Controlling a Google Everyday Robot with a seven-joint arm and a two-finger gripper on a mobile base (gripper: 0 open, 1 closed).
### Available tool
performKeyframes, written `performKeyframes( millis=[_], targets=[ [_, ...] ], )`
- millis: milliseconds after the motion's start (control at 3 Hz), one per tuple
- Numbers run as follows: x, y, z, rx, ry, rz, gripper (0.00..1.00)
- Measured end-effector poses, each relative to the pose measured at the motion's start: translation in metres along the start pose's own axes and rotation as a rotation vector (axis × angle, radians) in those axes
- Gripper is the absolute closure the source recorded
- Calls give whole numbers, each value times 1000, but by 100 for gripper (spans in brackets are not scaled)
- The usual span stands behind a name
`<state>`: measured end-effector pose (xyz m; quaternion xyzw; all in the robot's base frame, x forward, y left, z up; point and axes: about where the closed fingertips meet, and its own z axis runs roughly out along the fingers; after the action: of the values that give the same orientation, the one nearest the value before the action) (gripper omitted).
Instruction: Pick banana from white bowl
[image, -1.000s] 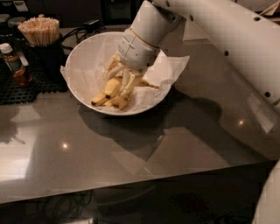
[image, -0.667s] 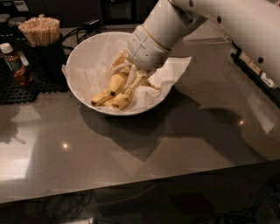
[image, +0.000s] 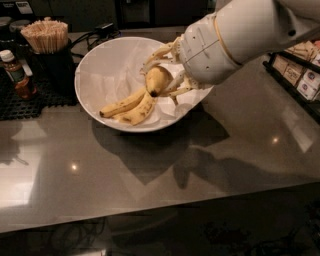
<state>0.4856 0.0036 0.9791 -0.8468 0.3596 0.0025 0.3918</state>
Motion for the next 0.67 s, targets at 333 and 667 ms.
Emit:
performKeyframes(
  millis=[333,667],
  targets=[
    [-37,-5,-63,135,147,-72,100],
    [-65,-8,-99,197,235,-119,100]
  ],
)
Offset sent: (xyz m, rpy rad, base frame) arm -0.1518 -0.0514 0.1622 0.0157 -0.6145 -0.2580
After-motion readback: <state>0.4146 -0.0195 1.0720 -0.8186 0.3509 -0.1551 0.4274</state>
